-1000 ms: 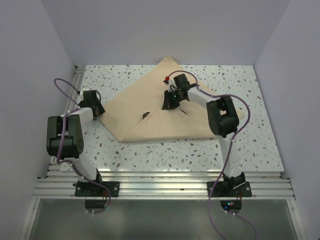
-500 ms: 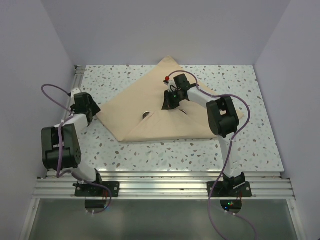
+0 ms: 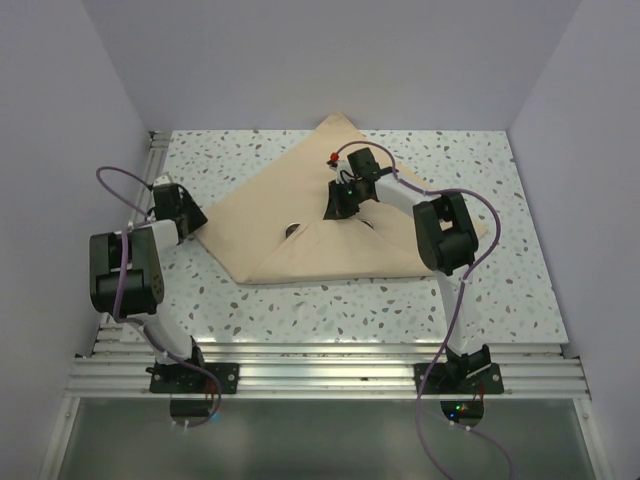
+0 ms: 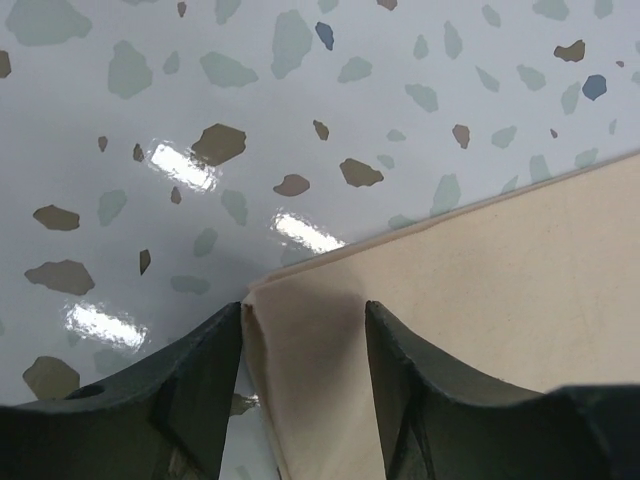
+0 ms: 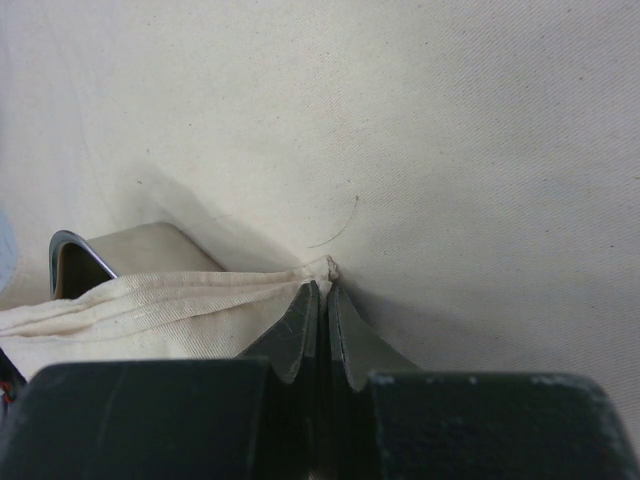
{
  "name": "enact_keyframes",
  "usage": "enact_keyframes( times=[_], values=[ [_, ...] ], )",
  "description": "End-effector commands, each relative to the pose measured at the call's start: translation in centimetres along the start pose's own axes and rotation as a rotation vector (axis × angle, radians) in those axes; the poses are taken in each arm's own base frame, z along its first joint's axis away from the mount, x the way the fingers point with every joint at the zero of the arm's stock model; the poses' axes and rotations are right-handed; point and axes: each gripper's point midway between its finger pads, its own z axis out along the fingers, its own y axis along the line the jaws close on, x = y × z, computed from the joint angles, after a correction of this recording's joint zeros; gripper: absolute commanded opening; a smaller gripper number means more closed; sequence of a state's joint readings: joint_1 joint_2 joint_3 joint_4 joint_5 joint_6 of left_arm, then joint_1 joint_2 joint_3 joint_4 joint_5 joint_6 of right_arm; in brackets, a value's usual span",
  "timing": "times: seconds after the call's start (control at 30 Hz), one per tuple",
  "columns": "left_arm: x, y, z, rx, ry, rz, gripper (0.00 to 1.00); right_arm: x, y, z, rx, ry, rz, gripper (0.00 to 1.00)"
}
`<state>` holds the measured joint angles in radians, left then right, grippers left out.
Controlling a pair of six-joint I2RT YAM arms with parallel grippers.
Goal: Prepare the surgical pack
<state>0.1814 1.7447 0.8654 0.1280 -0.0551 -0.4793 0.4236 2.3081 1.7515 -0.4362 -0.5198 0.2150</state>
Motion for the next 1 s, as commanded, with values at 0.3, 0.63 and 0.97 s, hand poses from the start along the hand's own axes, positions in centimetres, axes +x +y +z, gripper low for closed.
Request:
enact_keyframes(
  times=[0.3, 0.63, 0.97],
  values=[
    [1.3, -0.9, 1.7, 0.051, 0.075, -0.02, 0.38, 3.4, -1.5, 0.2, 0.057, 0.104, 0.018, 0.0],
    [2.2, -1.0, 1.7, 0.064, 0.102, -0.01, 0.0, 3.5, -1.4, 0.2, 0.056, 0.104, 0.019, 0.0],
    [-0.5, -3.9, -1.8, 0.034, -0.019, 0.107, 0.0, 3.5, -1.5, 0.3, 0.056, 0.106, 0.021, 0.0]
  ],
)
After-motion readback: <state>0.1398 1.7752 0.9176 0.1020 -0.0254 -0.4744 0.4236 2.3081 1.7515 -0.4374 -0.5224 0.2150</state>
